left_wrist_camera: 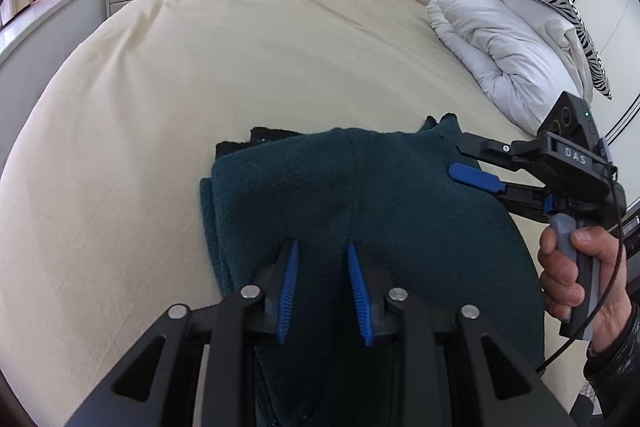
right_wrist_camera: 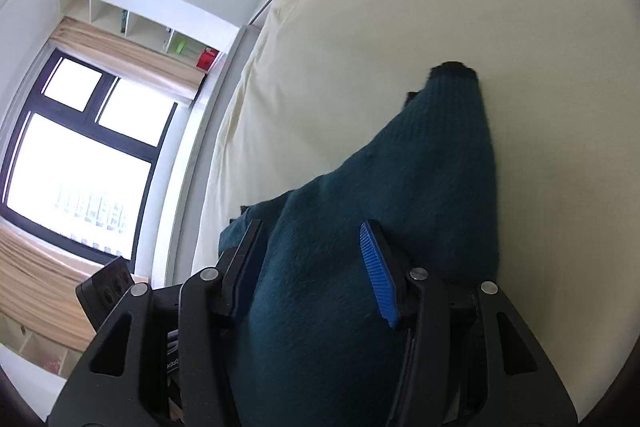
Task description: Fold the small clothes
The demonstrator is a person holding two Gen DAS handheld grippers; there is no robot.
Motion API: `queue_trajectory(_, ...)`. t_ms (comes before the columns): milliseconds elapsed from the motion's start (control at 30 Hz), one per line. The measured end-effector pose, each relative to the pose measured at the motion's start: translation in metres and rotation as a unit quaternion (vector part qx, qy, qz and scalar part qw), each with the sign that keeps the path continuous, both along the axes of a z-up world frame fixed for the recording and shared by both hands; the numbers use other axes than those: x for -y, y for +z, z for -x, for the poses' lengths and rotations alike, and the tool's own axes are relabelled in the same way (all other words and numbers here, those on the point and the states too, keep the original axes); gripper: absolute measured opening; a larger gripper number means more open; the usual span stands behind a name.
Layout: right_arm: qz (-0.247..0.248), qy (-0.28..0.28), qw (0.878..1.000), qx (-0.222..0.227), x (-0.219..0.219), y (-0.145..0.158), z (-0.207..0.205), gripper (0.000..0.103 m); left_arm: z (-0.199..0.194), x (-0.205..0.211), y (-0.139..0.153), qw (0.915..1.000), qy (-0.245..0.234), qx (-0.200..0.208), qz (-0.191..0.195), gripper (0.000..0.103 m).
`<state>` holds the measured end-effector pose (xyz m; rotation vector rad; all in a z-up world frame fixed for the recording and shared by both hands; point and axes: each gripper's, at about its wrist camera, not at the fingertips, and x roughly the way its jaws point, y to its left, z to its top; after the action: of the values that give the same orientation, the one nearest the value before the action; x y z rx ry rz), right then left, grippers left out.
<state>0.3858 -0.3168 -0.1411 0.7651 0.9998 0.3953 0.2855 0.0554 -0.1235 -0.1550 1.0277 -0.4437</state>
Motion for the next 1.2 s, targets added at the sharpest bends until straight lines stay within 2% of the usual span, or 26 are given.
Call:
queue_trajectory(133,-0.016,-0.018,1.000,0.010,0.028,-0.011,0.001,0.044,0.000,-0.004,-0.004,0.9999,-0.002,-0.002,0.013,0.030)
queue_trajectory(300,-0.003,-0.070,0.997,0.016,0.059,0.003,0.016,0.049,0.002,-0.002,-0.003,1.0000,-0.001,-0.001,0.009,0.030)
queue_trajectory(400,-0.035,-0.011,0.997,0.062,0.043,0.029,0.034,0.049,0.004,0.002,-0.003,1.0000,-0.001,0.006,0.000,0.030)
queue_trajectory(467,-0.067,0.060,0.992,0.091,0.013,0.044,0.053,0.049,0.005,0.002,-0.004,1.0000,0.001,0.007,0.000,0.030)
queue_trajectory(500,-0.071,0.088,0.989,0.091,0.000,0.044,0.059,0.049,0.006,0.002,-0.003,1.0000,0.001,0.009,-0.002,0.030)
queue_trajectory(600,-0.034,0.174,0.983,0.054,-0.044,0.025,0.079,0.050,0.008,0.007,-0.003,0.9997,-0.001,0.016,-0.016,0.030)
queue_trajectory(667,-0.004,0.193,0.980,0.057,-0.054,0.015,0.092,0.048,0.010,0.008,-0.003,0.9996,-0.001,0.020,-0.020,0.030)
queue_trajectory(700,-0.007,0.194,0.979,0.061,-0.051,0.012,0.098,0.048,0.009,0.008,-0.003,0.9996,-0.001,0.019,-0.018,0.030)
queue_trajectory(800,-0.038,0.176,0.983,0.043,-0.029,0.006,0.109,0.048,0.008,0.007,-0.003,0.9997,0.001,0.018,-0.014,0.030)
queue_trajectory(1000,-0.025,0.127,0.990,0.061,0.010,0.021,0.116,0.049,0.012,0.003,-0.001,0.9998,0.005,0.020,-0.004,0.030)
queue_trajectory(1067,-0.017,0.098,0.993,0.066,0.044,0.023,0.138,0.051,0.016,-0.004,0.005,0.9998,0.012,0.016,0.006,0.030)
queue_trajectory(1100,-0.018,0.074,0.995,0.065,0.059,0.024,0.138,0.052,0.020,-0.008,0.011,0.9997,0.017,0.018,0.007,0.034)
queue_trajectory(1133,-0.015,0.054,0.996,0.064,0.067,0.025,0.138,0.056,0.024,-0.014,0.018,0.9994,0.024,0.023,0.008,0.044)
queue_trajectory(1167,-0.008,0.031,0.997,0.063,0.075,0.027,0.137,0.064,0.027,-0.020,0.023,0.9990,0.030,0.031,0.012,0.050)
queue_trajectory(1200,-0.003,0.017,0.998,0.064,0.080,0.027,0.136,0.080,0.031,-0.030,0.029,0.9981,0.043,0.040,0.018,0.064)
